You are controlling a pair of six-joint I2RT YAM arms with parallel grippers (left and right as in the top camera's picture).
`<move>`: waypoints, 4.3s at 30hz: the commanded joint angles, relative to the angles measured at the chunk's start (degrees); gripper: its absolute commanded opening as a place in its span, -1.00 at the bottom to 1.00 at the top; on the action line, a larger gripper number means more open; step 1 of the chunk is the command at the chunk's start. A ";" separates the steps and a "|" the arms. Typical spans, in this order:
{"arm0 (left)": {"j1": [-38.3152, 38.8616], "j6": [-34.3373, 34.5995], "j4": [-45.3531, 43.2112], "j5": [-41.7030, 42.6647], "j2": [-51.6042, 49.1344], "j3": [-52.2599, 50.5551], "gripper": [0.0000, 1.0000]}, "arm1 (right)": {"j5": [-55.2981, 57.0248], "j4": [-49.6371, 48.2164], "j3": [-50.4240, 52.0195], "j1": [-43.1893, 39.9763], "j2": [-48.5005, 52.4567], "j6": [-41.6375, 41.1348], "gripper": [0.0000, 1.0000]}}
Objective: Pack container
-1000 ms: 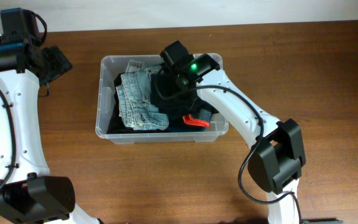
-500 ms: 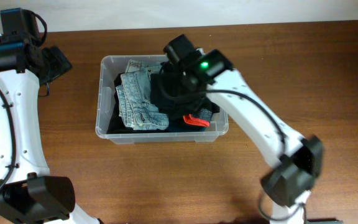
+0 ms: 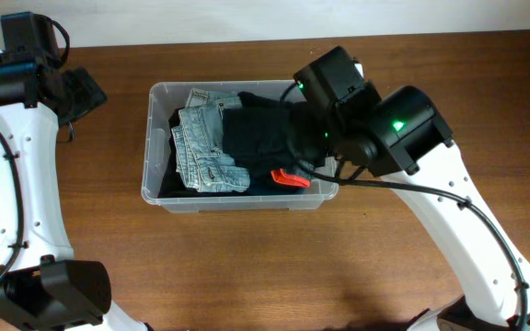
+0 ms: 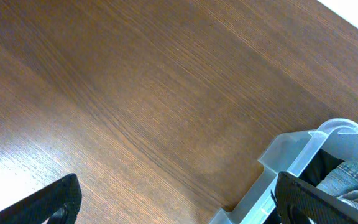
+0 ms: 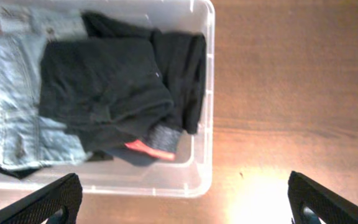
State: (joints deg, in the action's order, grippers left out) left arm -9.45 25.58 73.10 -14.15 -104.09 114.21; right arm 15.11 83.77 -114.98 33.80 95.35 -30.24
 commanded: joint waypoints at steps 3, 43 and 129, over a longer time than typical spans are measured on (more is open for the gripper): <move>-0.09 0.55 0.07 -0.22 1.14 0.35 0.99 | -3.89 4.59 -0.46 0.31 -0.46 -1.38 0.97; -0.09 0.55 0.07 -0.22 1.14 0.35 0.99 | -6.43 -11.78 15.19 -11.67 -18.03 12.92 0.97; 0.28 0.55 0.07 -0.22 1.14 0.35 0.99 | -20.83 -91.01 114.66 -37.16 -95.17 24.04 0.97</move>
State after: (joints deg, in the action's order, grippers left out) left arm -9.34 25.58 73.10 -14.15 -104.09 114.21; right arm -6.90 -8.23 -0.73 -2.39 0.84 -6.02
